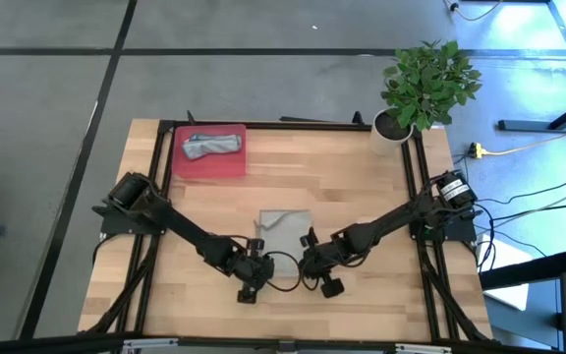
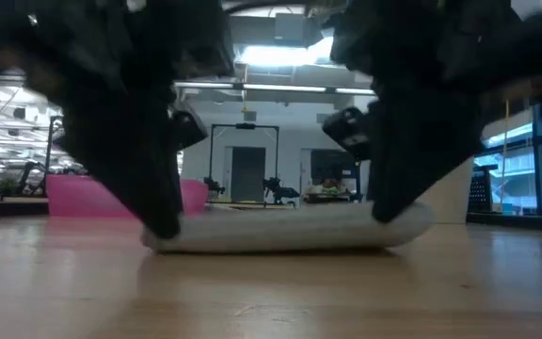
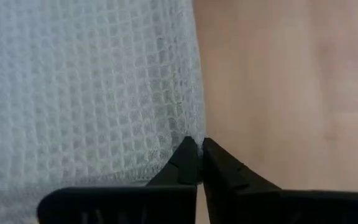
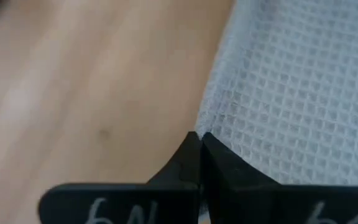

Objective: Roll microfiber towels into tight, uniform cylinder then place into a basket
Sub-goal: Roll the gray towel

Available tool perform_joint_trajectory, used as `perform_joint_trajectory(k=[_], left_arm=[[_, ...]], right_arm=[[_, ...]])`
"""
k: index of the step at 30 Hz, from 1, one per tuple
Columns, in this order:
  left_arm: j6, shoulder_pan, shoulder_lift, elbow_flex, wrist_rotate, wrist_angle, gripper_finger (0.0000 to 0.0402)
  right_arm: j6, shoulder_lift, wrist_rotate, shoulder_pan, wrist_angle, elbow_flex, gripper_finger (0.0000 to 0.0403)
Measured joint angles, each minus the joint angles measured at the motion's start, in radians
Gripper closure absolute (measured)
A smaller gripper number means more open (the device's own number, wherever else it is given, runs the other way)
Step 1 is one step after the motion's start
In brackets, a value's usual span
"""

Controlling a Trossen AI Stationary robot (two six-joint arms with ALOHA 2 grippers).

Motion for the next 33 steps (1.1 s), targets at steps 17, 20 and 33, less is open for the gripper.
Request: perform_joint_trajectory(k=[17, 20, 33], left_arm=[[-0.076, 0.079, -0.044, 0.0, 0.123, -0.079, 0.0401], [-0.072, 0.079, -0.044, 0.001, 0.144, -0.075, 0.0401], [-0.068, 0.078, -0.045, 0.003, 0.117, -0.068, 0.0401]], right_arm=[[0.234, -0.001, -0.164, -0.178, -0.022, 0.051, 0.0399], [0.258, -0.001, -0.136, -0.2, -0.014, 0.051, 0.0399], [0.288, -0.002, -0.081, -0.289, 0.006, 0.041, 0.04]])
